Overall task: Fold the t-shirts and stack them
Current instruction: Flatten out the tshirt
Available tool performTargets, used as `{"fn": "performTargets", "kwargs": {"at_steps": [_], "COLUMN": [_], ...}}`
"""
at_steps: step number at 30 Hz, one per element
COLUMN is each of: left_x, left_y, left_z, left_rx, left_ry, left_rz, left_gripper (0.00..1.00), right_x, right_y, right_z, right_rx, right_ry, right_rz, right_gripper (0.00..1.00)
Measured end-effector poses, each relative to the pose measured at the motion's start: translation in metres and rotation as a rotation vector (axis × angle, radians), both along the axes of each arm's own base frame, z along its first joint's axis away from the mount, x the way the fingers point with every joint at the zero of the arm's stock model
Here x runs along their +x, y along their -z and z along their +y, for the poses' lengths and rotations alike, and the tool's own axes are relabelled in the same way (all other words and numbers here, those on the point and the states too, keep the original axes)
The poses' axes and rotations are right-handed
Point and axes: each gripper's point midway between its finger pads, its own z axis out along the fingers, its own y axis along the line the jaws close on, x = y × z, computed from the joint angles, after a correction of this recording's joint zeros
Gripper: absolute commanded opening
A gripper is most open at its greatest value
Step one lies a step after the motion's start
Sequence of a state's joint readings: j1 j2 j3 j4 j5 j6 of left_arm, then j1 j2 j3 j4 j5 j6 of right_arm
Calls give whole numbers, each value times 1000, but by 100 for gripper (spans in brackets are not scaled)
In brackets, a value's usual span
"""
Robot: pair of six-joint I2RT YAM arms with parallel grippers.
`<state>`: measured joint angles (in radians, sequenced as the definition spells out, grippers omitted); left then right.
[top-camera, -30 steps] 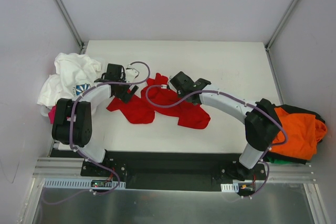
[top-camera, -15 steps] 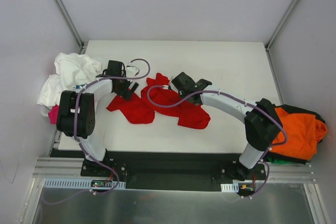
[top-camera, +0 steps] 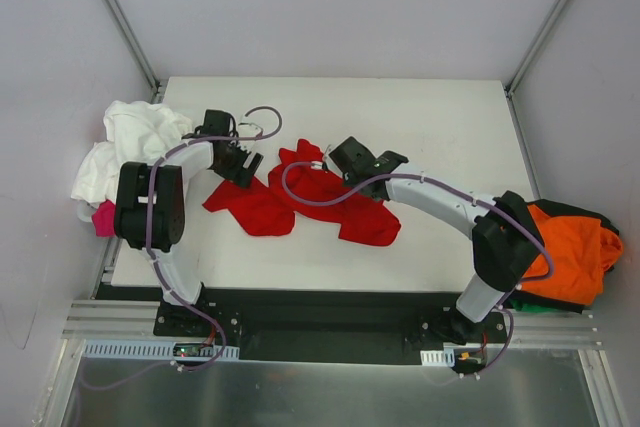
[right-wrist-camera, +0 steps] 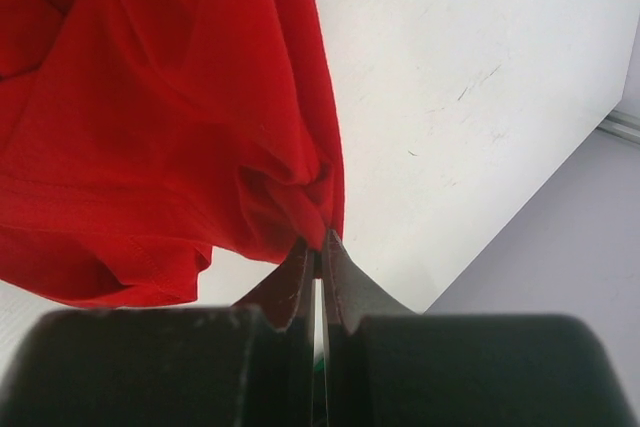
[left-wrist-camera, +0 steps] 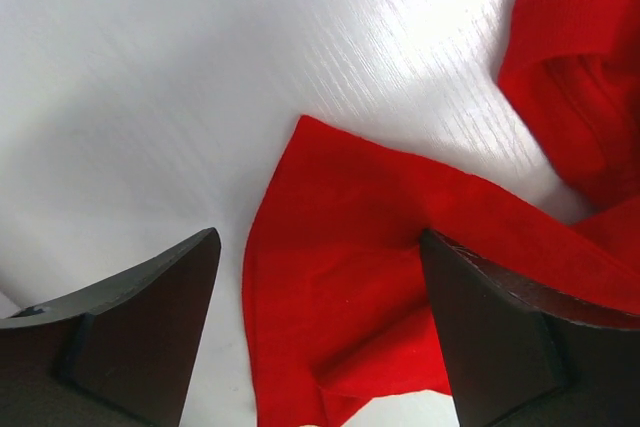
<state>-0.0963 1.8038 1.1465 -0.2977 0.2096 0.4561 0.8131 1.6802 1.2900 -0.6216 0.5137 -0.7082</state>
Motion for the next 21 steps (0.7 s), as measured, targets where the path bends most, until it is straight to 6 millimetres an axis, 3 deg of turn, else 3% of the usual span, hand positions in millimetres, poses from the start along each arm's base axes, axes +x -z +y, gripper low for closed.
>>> {"fn": "performTargets", "kwargs": {"at_steps": [5,12,17,21], "left_x": [-12,-11,-10,-12], "left_y": [8,9,9,8], "left_z": [-3,-6,-7,-9], "left_rx": [-17,-38,-61,-71], "left_ry": [2,3,-4,2], "left_rz": [58,83,99,108], "left_gripper": [68,40,0,0], "right_x": [-2,-3,-3,-4], "right_y": [3,1,-4,-6], "right_z": [-2,-2,-2,-4], "right_rx": [-6,0,10,13], "right_ry": [-1,-2,-2,0], "right_rz": [9,7,-3,-11], "right_gripper": [1,1,1,1]}}
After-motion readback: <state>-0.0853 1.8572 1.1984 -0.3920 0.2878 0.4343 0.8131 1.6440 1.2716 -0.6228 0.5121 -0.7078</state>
